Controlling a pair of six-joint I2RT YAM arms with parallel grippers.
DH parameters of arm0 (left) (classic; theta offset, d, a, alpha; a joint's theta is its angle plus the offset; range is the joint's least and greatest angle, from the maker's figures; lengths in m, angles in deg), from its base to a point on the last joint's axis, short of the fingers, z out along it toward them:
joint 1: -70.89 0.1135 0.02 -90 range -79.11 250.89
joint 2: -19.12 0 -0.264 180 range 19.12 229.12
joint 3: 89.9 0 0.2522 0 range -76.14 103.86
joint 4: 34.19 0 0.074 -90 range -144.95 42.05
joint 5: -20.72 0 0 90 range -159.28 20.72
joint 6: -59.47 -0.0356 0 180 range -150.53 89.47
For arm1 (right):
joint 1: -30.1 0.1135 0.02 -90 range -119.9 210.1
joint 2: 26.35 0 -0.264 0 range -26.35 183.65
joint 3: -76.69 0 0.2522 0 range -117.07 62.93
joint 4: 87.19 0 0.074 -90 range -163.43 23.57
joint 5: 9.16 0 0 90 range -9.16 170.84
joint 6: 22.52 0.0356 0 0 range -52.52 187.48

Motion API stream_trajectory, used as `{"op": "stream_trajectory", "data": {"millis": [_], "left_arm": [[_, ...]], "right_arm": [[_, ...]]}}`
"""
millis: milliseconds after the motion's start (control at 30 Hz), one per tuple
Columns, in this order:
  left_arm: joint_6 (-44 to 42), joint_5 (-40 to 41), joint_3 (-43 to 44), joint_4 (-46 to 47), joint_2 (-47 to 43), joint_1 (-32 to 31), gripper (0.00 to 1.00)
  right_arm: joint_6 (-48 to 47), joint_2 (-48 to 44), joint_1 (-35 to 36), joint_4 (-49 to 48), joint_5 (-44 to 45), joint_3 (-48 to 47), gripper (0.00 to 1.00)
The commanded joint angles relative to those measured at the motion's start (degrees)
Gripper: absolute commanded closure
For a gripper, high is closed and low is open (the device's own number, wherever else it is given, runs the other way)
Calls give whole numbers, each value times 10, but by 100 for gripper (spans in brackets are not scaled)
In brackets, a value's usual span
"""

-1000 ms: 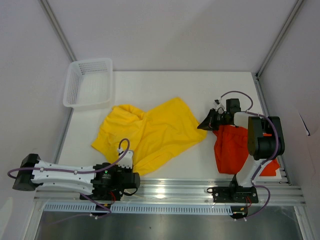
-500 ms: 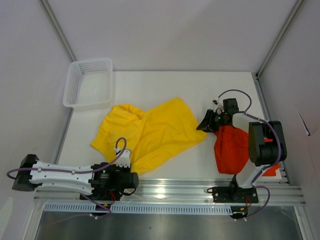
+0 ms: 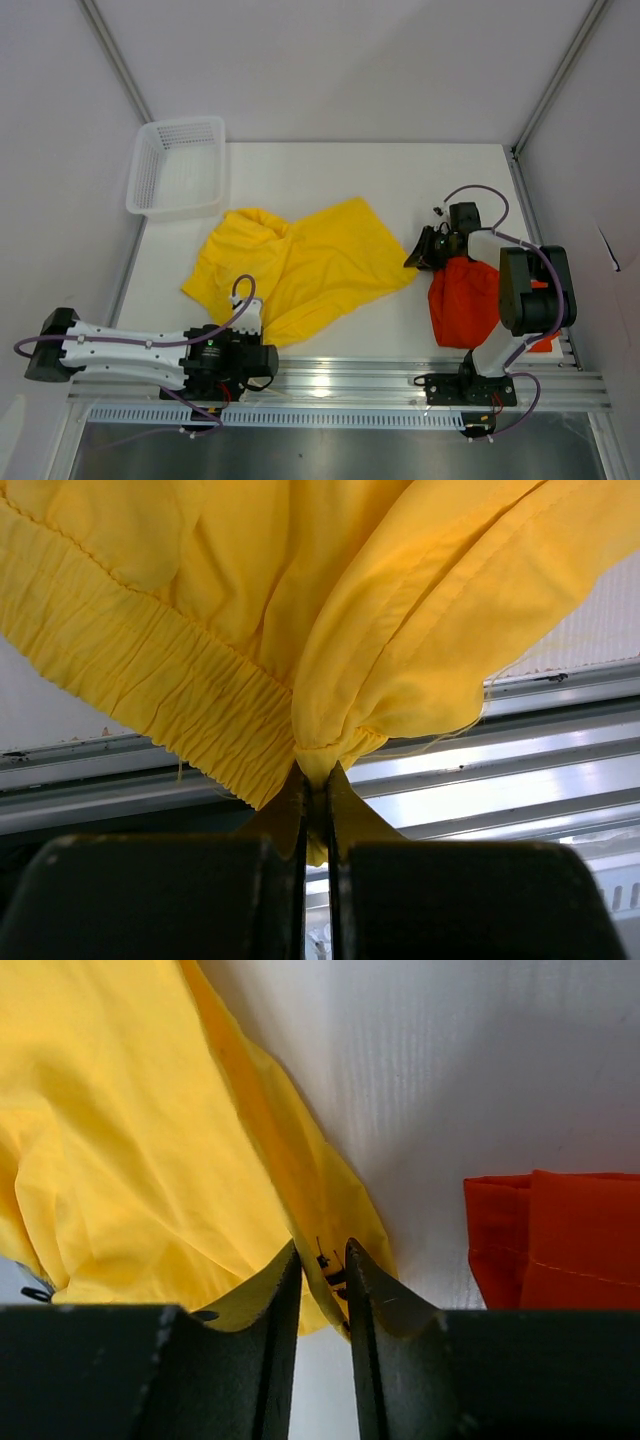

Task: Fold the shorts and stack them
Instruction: Flatten the shorts out

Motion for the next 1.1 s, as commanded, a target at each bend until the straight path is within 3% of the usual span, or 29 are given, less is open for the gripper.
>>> {"op": "stream_trajectory", "data": {"millis": [0,67,167,267,367,633,1067], "left_arm": [[17,21,19,-15,-10,-2,100],[19,21,19,-18,-11,-2,100],[16,19,20,-16,-11,-2,100],[14,22,25,-17,-5,-3,100],[11,23,32,-17,2,-3,100],[-37,15,72,-4,7,-4,100],[-74,61,256,-177,-14,-3,100]], "right_arm": [[-12,-15,-4,9,19,-8,72],[-16,-20,-4,16,22,-8,66],[-16,-31,-2,22,36,-6,66],[-19,-37,-2,32,35,-6,76],[-19,-41,-3,36,19,-8,100],[22,-21,-47,42,-120,-90,100],[211,14,-106,-49,-288,-260,100]]}}
